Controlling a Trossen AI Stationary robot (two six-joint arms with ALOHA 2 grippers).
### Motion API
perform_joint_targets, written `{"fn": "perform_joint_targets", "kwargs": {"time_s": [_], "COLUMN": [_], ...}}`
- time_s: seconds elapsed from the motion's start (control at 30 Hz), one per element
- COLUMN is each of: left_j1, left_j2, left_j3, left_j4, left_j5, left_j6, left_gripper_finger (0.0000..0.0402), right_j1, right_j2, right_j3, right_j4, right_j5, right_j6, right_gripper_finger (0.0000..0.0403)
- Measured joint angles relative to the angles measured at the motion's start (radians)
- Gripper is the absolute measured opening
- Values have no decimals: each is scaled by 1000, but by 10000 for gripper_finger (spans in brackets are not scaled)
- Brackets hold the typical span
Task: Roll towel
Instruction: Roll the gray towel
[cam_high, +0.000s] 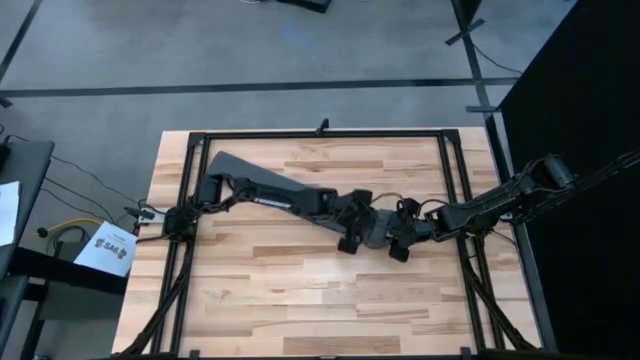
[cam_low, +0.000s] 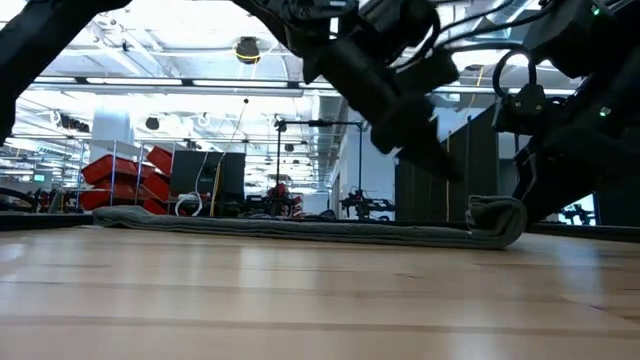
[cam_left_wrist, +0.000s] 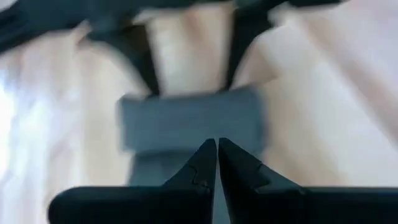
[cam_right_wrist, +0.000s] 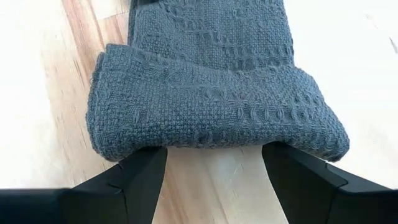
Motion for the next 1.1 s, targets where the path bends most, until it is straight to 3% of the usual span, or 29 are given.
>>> {"fn": "perform_joint_targets", "kwargs": {"time_s": [0.57, 0.93, 1.1], "left_j1": [2, 3, 5], "left_j2": [17, 16, 41], "left_j3": [-272, -282, -278], "left_j4": [518, 582, 643], "left_j5": [4, 29, 108], "left_j6": [-93, -136, -192], "left_gripper_finger": [6, 6, 6], "right_j1": [0, 0, 0], "right_j2": [0, 0, 0], "right_j3": [0, 0, 0], "right_j4": [4, 6, 6], "right_j5": [-1, -2, -2], "right_j6": [0, 1, 1], "right_gripper_finger": [255, 255, 255]}}
